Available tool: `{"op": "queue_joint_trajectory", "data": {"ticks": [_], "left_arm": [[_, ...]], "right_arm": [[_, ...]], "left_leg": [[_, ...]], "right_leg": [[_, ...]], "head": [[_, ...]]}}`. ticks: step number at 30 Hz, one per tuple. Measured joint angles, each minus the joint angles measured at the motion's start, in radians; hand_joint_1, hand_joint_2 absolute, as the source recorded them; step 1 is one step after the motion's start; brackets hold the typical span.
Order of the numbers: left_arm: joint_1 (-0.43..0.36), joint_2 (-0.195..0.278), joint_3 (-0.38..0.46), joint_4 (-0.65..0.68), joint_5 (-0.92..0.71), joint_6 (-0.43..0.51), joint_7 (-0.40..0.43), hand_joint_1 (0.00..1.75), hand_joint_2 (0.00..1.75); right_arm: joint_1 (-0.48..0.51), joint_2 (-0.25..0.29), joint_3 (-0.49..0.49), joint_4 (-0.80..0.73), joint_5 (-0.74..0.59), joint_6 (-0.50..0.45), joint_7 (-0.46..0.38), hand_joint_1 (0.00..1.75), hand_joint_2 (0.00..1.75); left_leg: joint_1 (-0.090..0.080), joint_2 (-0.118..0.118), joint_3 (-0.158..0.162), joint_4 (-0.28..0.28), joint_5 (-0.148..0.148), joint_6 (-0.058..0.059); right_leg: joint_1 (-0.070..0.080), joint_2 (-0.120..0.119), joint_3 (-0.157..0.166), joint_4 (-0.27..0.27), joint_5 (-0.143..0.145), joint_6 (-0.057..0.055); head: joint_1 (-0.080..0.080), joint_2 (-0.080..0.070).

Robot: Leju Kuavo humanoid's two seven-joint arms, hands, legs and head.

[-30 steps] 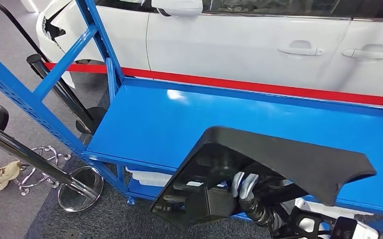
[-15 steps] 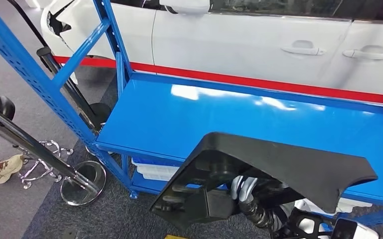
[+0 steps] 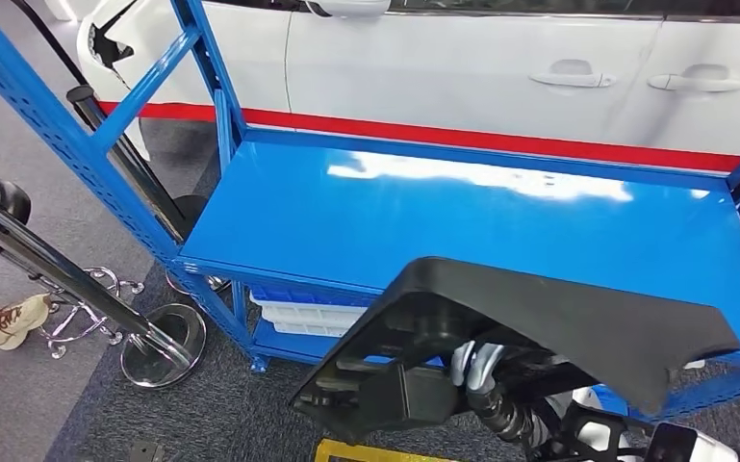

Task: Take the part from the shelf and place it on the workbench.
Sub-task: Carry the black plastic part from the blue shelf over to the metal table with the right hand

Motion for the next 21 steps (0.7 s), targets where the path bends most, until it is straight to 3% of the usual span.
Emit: {"op": "queue_joint_trajectory", "data": {"ticks": [2,3,4,5,8,9,13,15,17,18,19,20,21], "left_arm": [[0.002,0.0,0.0,0.0,0.0,0.006,0.002,0.0,1.75],[0.004,0.001,0.0,0.0,-0.003,0.01,0.004,0.0,1.75],[0.006,0.001,0.0,0.0,-0.006,0.015,0.009,0.0,1.75],[0.009,0.001,0.0,0.0,-0.01,0.021,0.015,0.0,1.75],[0.012,0.004,0.0,0.0,-0.018,0.038,0.029,0.0,1.75],[0.013,0.006,0.0,0.0,-0.019,0.041,0.031,0.0,1.75],[0.022,0.013,0.0,0.0,-0.021,0.047,0.036,0.0,1.75],[0.023,0.012,0.0,0.0,-0.021,0.047,0.036,0.0,1.75],[0.024,0.011,0.0,0.0,-0.021,0.047,0.037,0.0,1.75],[0.026,0.011,0.0,0.0,-0.021,0.047,0.038,0.0,1.75],[0.027,0.011,0.0,0.0,-0.021,0.047,0.038,0.0,1.75],[0.028,0.011,0.0,0.0,-0.021,0.047,0.038,0.0,1.75],[0.028,0.01,0.0,0.0,-0.021,0.047,0.038,0.0,1.75]], "right_arm": [[0.013,-0.005,-0.015,-0.001,-0.012,0.014,-0.013,1.75,1.75],[0.019,-0.008,-0.022,-0.001,-0.015,0.023,-0.016,1.75,1.75],[0.025,-0.009,-0.029,-0.001,-0.015,0.033,-0.018,1.75,1.75],[0.031,-0.01,-0.036,-0.002,-0.014,0.046,-0.019,1.75,1.75],[0.043,-0.01,-0.059,-0.008,-0.01,0.078,-0.019,1.75,1.75],[0.046,-0.01,-0.064,-0.01,-0.009,0.082,-0.019,1.75,1.75],[0.057,-0.01,-0.077,-0.015,-0.005,0.084,-0.019,1.75,1.75],[0.06,-0.01,-0.083,-0.018,-0.004,0.084,-0.02,1.75,1.75],[0.064,-0.01,-0.088,-0.018,-0.003,0.085,-0.02,1.75,1.75],[0.068,-0.01,-0.09,-0.018,-0.003,0.087,-0.02,1.75,1.75],[0.071,-0.01,-0.092,-0.018,-0.003,0.089,-0.02,1.75,1.75],[0.073,-0.01,-0.094,-0.018,-0.003,0.092,-0.02,1.75,1.75],[0.074,-0.01,-0.096,-0.018,-0.003,0.095,-0.02,1.75,1.75]], "left_leg": [[0.009,0.0,-0.041,0.134,-0.083,-0.014],[0.012,0.0,-0.05,0.179,-0.104,-0.018],[0.014,0.0,-0.041,0.188,-0.106,-0.018],[0.014,0.0,-0.013,0.156,-0.089,-0.016],[0.008,-0.002,0.126,-0.067,-0.015,0.007],[0.004,-0.002,0.15,-0.113,-0.006,0.013],[0.0,-0.002,0.148,-0.147,0.02,0.026],[0.003,0.002,0.135,-0.158,0.045,0.034],[-0.001,0.005,0.108,-0.145,0.055,0.04],[-0.003,0.006,0.093,-0.136,0.059,0.041],[-0.005,0.006,0.08,-0.128,0.062,0.042],[-0.007,0.006,0.069,-0.122,0.066,0.041],[-0.008,0.006,0.062,-0.117,0.07,0.039]], "right_leg": [[0.0,-0.003,-0.018,0.004,0.01,-0.003],[0.0,-0.004,-0.026,0.006,0.015,-0.002],[0.001,-0.004,-0.033,0.007,0.02,-0.001],[0.001,-0.003,-0.039,0.007,0.025,0.0],[0.002,-0.001,-0.049,0.005,0.041,0.006],[0.002,-0.001,-0.052,0.004,0.047,0.011],[-0.002,-0.001,-0.062,-0.001,0.06,0.036],[0.0,0.001,-0.089,0.058,0.003,0.04],[0.001,0.002,-0.136,0.195,-0.09,0.04],[0.003,0.002,-0.15,0.254,-0.119,0.041],[0.005,0.002,-0.149,0.283,-0.13,0.041],[0.006,0.002,-0.127,0.269,-0.122,0.041],[0.008,0.002,-0.085,0.217,-0.1,0.039]], "head": [[0.0,0.0],[0.0,0.0],[0.0,0.0],[0.0,0.0],[0.0,0.0],[0.0,0.0],[0.0,0.0],[0.001,0.0],[0.001,0.0],[0.001,0.0],[0.001,0.0],[0.001,0.0],[0.001,0.0]]}}
